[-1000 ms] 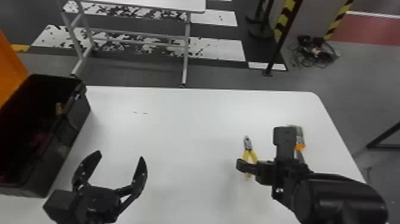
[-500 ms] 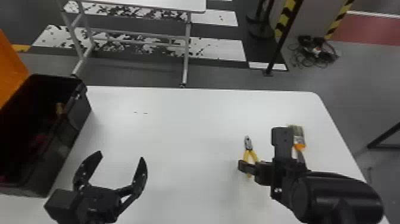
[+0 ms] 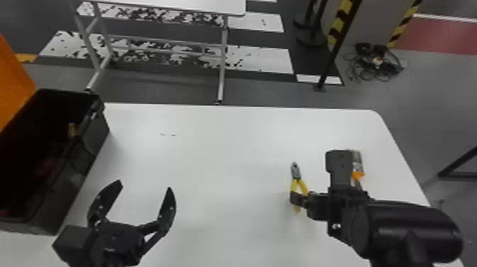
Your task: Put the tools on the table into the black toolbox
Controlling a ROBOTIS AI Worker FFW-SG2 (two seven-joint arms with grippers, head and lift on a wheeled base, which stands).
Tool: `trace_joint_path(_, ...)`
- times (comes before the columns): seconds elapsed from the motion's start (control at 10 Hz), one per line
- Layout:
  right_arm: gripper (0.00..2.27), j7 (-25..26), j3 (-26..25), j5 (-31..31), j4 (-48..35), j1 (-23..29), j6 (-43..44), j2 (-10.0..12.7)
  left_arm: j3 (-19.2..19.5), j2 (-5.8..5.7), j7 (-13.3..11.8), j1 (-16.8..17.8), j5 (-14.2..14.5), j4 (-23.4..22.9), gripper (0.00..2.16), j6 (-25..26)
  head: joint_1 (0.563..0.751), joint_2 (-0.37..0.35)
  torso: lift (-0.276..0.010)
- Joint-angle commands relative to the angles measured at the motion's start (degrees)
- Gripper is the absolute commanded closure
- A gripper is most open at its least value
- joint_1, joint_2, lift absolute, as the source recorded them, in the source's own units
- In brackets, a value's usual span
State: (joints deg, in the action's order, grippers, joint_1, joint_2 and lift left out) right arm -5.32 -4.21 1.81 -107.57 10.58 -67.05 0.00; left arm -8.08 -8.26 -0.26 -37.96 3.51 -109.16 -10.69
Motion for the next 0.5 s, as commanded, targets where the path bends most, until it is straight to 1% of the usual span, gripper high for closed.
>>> trace_joint_path(0.0,2.24,-0.6,-0.1,-0.8,-0.1,0.1,-0.4,0.1,0.0,0.00,0.0,0.1,0.0,0.1,0.02,0.3,0.695,-0.101,-0.075)
trace_joint_path(0.2,2.24,-1.4,0.3,-0.8,-1.5,1.7,4.9,0.1,-0.1,0.00,0.0,0.0,0.0,-0.3,0.02,0.3,0.695,-0.103,-0.075)
trace_joint_path(0.4,2.24,-2.0,0.3,-0.7,-3.5,3.0,6.6,0.1,0.0,0.00,0.0,0.0,0.0,-0.6,0.02,0.3,0.695,-0.099,-0.075)
